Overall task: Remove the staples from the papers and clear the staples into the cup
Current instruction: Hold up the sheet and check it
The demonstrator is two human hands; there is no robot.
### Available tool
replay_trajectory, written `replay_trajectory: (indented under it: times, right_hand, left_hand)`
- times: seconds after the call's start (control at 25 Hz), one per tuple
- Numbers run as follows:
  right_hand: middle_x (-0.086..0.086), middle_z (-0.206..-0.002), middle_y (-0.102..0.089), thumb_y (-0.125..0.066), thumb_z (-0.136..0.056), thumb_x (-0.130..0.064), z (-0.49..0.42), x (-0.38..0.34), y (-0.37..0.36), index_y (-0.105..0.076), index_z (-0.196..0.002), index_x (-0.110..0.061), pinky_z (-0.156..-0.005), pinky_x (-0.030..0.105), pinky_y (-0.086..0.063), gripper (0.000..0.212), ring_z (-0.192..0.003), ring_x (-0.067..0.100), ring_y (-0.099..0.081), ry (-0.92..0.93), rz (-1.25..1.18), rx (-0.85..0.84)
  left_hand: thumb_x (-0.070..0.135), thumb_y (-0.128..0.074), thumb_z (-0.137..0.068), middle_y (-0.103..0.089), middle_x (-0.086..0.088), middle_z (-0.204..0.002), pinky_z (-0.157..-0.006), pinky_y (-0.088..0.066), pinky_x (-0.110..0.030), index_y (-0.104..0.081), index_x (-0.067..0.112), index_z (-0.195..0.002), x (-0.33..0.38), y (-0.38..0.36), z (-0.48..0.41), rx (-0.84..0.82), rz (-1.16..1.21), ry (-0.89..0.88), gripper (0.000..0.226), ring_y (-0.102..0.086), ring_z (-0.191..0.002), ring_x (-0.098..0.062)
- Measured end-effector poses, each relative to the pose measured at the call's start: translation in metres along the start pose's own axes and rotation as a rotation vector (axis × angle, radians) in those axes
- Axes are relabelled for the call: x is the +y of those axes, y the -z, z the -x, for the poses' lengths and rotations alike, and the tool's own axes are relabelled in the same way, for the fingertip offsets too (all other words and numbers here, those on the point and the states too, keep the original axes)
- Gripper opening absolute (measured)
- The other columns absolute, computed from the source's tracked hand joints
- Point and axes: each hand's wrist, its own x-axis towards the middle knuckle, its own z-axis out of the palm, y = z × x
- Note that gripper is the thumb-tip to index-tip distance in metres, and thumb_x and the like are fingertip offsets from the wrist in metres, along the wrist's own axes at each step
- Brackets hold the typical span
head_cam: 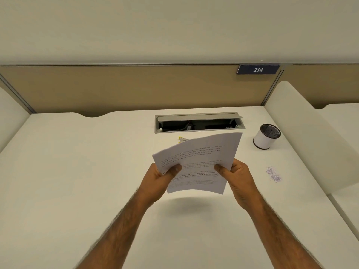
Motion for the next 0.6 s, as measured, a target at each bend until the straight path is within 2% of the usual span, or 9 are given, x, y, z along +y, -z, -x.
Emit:
replay_trajectory:
  times: [0.08,0.24,0.32,0.44,0.6]
  right_hand:
    - [-0.002,-0.106,-0.076,-0.064,-0.093,-0.006,-0.001,0.003,0.002,-0.072,-0.107,-0.021,-0.08,0.031,-0.06,0.023,-0.093,0.021,-0.071,-0.003,-0.015,0.003]
    - [0.002,-0.111,-0.075,-0.064,-0.091,0.001,0.003,0.023,0.001,-0.069,-0.115,-0.014,-0.083,0.032,-0.057,0.028,-0.102,0.024,-0.071,-0.049,-0.036,-0.011]
    - [0.0,-0.107,-0.076,-0.061,-0.093,0.002,0.005,0.029,-0.001,-0.07,-0.112,-0.016,-0.08,0.028,-0.056,0.028,-0.101,0.023,-0.071,-0.075,-0.02,0.029]
    - [-0.004,-0.098,-0.077,-0.059,-0.094,0.002,0.004,0.027,-0.001,-0.071,-0.103,-0.023,-0.076,0.025,-0.056,0.029,-0.093,0.017,-0.071,-0.055,0.014,0.079]
    - [-0.006,-0.1,-0.077,-0.058,-0.094,0.004,0.001,0.022,0.003,-0.07,-0.105,-0.026,-0.076,0.022,-0.057,0.034,-0.094,0.014,-0.071,-0.029,0.024,0.048]
  left_hand:
    - [0.033,-0.064,-0.091,-0.078,0.016,-0.111,-0.09,-0.06,-0.03,-0.071,0.058,-0.107,-0.006,-0.002,-0.001,0.021,0.017,-0.006,0.031,-0.073,-0.105,-0.01]
    - [0.039,-0.073,-0.085,-0.08,0.008,-0.112,-0.092,-0.062,-0.041,-0.075,0.037,-0.114,-0.028,-0.007,0.003,0.03,0.025,0.1,0.03,-0.075,-0.105,-0.019]
    - [0.044,-0.071,-0.084,-0.08,0.011,-0.109,-0.088,-0.063,-0.039,-0.074,0.04,-0.114,-0.033,-0.013,0.006,0.016,-0.005,0.148,0.03,-0.076,-0.103,-0.019]
    - [0.037,-0.071,-0.09,-0.079,0.015,-0.109,-0.085,-0.061,-0.028,-0.072,0.043,-0.114,-0.033,-0.016,0.006,0.062,-0.002,0.111,0.025,-0.074,-0.101,-0.012]
    - [0.038,-0.073,-0.083,-0.079,0.016,-0.107,-0.081,-0.061,-0.025,-0.073,0.042,-0.112,-0.029,-0.016,0.006,0.083,0.026,0.102,0.03,-0.074,-0.099,-0.011]
